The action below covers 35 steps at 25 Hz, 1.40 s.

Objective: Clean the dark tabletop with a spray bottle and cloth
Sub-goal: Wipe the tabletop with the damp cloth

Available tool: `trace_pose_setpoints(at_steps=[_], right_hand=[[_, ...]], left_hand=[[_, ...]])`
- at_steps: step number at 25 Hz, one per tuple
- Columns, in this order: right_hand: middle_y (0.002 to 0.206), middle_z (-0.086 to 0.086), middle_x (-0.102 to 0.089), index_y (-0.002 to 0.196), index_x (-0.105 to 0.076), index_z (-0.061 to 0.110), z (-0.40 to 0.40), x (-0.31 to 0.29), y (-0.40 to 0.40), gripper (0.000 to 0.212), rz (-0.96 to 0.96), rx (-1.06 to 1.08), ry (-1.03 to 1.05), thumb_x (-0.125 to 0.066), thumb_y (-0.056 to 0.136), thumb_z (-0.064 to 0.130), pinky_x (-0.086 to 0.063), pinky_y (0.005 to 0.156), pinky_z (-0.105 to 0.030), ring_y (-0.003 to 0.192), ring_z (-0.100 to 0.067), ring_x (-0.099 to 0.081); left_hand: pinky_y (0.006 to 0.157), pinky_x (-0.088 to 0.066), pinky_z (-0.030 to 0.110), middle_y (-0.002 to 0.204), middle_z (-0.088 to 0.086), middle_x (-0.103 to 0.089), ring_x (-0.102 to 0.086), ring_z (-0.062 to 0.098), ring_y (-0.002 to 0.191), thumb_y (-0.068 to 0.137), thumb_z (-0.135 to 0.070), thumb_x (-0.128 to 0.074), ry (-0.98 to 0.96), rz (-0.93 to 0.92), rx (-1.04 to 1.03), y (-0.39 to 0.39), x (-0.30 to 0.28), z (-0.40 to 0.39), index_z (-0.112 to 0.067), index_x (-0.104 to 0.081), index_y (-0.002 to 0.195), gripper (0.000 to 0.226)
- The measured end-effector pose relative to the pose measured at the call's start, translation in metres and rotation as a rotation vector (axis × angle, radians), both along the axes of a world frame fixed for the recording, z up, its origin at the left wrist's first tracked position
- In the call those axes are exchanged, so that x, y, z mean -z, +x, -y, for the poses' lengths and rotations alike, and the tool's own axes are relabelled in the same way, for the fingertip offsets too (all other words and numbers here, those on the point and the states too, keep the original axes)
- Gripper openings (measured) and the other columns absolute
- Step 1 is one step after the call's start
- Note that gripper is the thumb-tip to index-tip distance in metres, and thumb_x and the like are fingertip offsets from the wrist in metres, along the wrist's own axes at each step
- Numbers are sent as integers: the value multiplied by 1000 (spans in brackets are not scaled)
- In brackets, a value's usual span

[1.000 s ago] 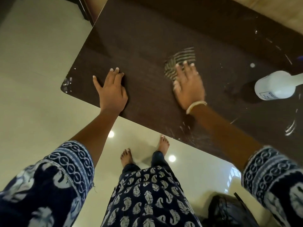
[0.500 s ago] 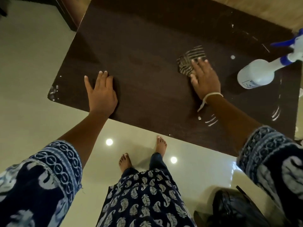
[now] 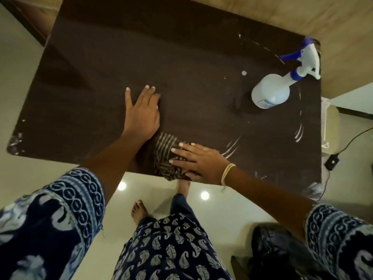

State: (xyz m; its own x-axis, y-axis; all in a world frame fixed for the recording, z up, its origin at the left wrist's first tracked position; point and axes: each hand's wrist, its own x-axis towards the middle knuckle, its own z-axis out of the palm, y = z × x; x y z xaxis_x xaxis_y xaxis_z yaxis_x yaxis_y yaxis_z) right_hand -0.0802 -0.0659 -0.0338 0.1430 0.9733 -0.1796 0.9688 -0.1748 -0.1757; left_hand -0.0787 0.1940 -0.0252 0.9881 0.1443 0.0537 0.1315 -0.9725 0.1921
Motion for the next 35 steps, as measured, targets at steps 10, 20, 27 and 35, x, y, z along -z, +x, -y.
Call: trace_pose_setpoints(at_steps=[10, 20, 27, 35], right_hand=[[161, -6, -21, 153, -24, 27, -8, 5, 270, 59, 66, 1138, 94, -36, 97, 38, -22, 118, -48, 149, -29, -15], [160, -6, -22, 153, -23, 24, -55, 7, 249, 59, 76, 793, 98, -33, 97, 39, -20, 117, -43, 148, -29, -16], [163, -5, -10, 155, -13, 25, -25, 6, 343, 59, 47, 1549, 105, -30, 100, 38, -14, 121, -46, 150, -30, -5], [162, -5, -18, 154, -20, 24, -133, 4, 324, 59, 70, 947, 101, -32, 99, 39, -18, 118, -44, 149, -30, -11]], left_hand=[[115, -5, 64, 152, 5, -41, -26, 18, 147, 98, -20, -37, -139, 81, -75, 123, 7, 40, -14, -48, 137, 40], [114, -3, 65, 153, 5, -40, -25, 18, 148, 98, -24, -37, -105, 62, -114, 163, 22, 47, -13, -47, 138, 43], [115, -4, 65, 153, 6, -41, -26, 18, 148, 97, -22, -42, -99, 64, -133, 163, 21, 48, -13, -49, 137, 42], [114, -9, 67, 149, 6, -45, -31, 20, 145, 91, -19, -42, -117, 109, -152, 164, 21, 49, -13, -55, 131, 42]])
